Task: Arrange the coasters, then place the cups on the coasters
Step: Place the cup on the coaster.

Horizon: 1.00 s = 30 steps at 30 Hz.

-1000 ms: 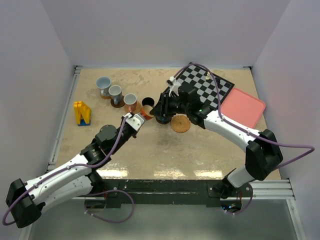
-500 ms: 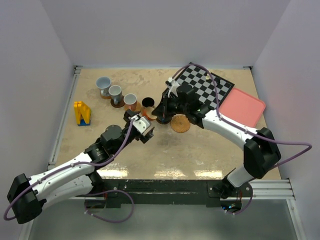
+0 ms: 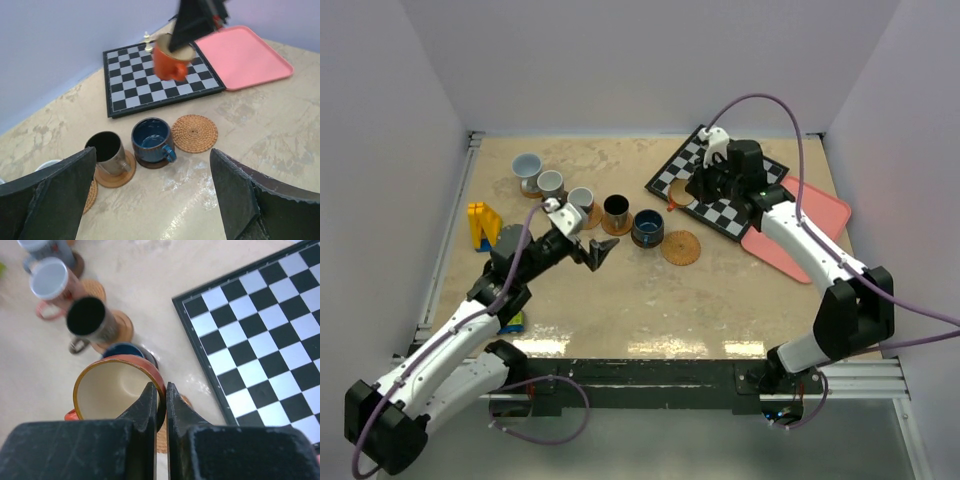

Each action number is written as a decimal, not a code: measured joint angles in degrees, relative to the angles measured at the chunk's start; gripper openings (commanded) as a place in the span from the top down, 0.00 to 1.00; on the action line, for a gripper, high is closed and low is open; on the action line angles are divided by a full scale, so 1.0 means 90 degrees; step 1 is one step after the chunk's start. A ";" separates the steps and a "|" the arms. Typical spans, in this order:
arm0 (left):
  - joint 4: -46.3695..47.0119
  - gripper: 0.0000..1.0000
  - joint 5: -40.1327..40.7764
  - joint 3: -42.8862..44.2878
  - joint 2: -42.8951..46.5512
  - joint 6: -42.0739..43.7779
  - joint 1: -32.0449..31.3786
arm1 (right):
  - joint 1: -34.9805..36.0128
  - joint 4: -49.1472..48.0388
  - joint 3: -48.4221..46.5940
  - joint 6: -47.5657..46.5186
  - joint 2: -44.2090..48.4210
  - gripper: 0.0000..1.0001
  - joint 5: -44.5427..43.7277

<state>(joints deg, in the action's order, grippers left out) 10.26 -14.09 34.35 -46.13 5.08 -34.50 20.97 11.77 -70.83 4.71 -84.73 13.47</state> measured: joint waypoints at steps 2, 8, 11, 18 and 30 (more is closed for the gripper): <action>0.0032 0.00 -0.0585 0.0083 -0.0168 -0.0282 0.0695 | -0.0007 0.0245 0.0002 -0.0537 -0.0158 1.00 0.0007; 0.0036 0.00 -0.1384 0.0119 -0.0423 -0.0673 0.1115 | -0.0044 0.0709 0.0114 -0.1583 -0.0580 1.00 0.0058; 0.0041 0.00 -0.1523 0.0121 -0.0413 -0.0721 0.1137 | -0.0051 0.0933 0.0134 -0.1926 -0.0610 1.00 0.0068; 0.0022 0.00 -0.1678 0.0136 -0.0415 -0.0733 0.1141 | -0.0058 0.1124 0.0136 -0.2637 -0.1032 1.00 0.0551; -0.0061 0.00 -0.1758 0.0136 -0.0415 -0.0729 0.1154 | -0.0053 0.1314 0.0304 -0.2999 -0.1583 1.00 0.0772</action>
<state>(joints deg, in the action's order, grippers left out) 9.72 -29.91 35.57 -49.87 -1.48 -24.12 20.49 23.59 -68.10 -22.28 -98.98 20.43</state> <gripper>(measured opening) 0.997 0.048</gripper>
